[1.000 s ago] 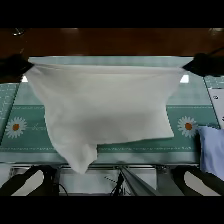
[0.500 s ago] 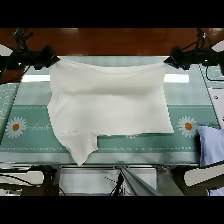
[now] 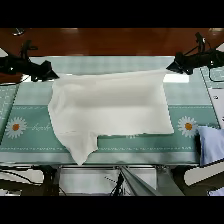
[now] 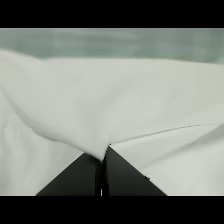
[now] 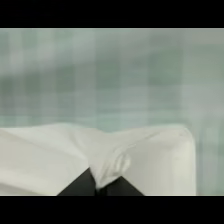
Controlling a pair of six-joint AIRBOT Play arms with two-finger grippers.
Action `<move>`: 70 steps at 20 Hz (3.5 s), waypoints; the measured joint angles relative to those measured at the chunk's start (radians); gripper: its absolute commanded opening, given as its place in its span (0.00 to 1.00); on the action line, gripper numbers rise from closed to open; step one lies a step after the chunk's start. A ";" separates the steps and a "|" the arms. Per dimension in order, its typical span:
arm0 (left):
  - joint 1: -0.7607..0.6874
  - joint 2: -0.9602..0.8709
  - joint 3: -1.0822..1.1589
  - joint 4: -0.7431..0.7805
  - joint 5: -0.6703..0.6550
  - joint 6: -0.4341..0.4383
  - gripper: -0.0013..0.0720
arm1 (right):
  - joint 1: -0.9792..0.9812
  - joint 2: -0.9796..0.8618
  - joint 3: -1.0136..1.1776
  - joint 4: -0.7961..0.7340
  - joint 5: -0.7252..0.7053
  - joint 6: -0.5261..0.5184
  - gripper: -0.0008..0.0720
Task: Fold the shirts.
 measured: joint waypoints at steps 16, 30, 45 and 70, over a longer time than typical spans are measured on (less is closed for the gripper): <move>0.005 -0.019 -0.180 0.091 -0.172 0.008 0.97 | 0.034 0.019 -0.169 -0.196 0.102 0.036 0.87; 0.341 0.433 -0.782 0.108 -0.149 0.042 0.97 | -0.074 0.698 -1.023 -0.025 -0.118 -0.044 0.87; 0.119 0.485 -1.167 -0.199 0.147 0.151 0.05 | -0.173 0.791 -1.128 0.127 -0.165 -0.084 0.87; 0.082 0.487 -1.165 -0.295 0.201 0.195 0.05 | -0.111 0.549 -1.127 0.101 -0.275 -0.058 0.04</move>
